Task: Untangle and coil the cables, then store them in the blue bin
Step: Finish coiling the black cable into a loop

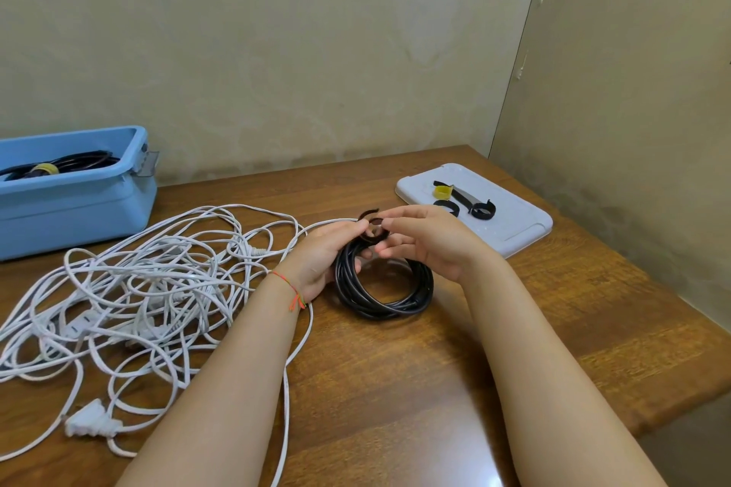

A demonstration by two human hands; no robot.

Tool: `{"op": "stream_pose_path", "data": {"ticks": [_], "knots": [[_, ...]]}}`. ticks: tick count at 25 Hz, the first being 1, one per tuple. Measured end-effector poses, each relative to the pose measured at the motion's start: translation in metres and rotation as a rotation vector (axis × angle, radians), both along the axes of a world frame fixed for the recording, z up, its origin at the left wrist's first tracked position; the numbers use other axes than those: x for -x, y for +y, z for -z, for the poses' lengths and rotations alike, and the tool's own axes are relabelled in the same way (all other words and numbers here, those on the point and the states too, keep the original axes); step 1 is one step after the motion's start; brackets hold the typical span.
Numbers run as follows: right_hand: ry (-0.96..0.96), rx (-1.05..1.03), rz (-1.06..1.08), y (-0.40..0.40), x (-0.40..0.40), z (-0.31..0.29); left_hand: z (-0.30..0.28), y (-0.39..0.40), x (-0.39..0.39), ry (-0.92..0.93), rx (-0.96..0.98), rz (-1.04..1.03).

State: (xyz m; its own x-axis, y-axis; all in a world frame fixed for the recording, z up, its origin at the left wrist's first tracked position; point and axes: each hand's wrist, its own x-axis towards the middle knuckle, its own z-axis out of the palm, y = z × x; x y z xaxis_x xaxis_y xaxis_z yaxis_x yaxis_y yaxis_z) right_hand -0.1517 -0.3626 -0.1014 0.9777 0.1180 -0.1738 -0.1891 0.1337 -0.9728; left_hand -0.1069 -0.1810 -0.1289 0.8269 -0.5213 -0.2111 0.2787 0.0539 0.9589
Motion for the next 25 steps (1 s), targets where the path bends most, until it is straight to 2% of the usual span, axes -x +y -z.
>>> {"op": "stream_pose_path", "data": {"ticks": [4,6,12,15,19,22,25], "knots": [[0.058,0.197,-0.014,-0.001,0.000,-0.001,0.001,0.000,0.000,-0.005,-0.019,-0.043],[0.049,0.207,0.020,0.000,0.000,-0.001,0.002,-0.001,0.000,-0.001,-0.006,-0.055],[-0.166,0.035,0.269,-0.007,-0.006,0.002,0.001,0.000,0.000,0.011,-0.007,-0.028],[-0.211,-0.012,0.240,-0.005,-0.004,0.001,0.002,0.000,0.000,0.005,-0.016,-0.026],[-0.214,-0.189,0.112,0.000,-0.001,-0.003,-0.001,-0.002,0.002,0.014,0.007,-0.036],[-0.206,-0.197,0.066,0.004,0.000,-0.003,-0.003,-0.001,0.004,0.016,0.023,-0.007],[-0.181,-0.183,0.099,0.003,0.002,-0.004,-0.005,0.004,0.004,-0.052,-0.050,0.065]]}}
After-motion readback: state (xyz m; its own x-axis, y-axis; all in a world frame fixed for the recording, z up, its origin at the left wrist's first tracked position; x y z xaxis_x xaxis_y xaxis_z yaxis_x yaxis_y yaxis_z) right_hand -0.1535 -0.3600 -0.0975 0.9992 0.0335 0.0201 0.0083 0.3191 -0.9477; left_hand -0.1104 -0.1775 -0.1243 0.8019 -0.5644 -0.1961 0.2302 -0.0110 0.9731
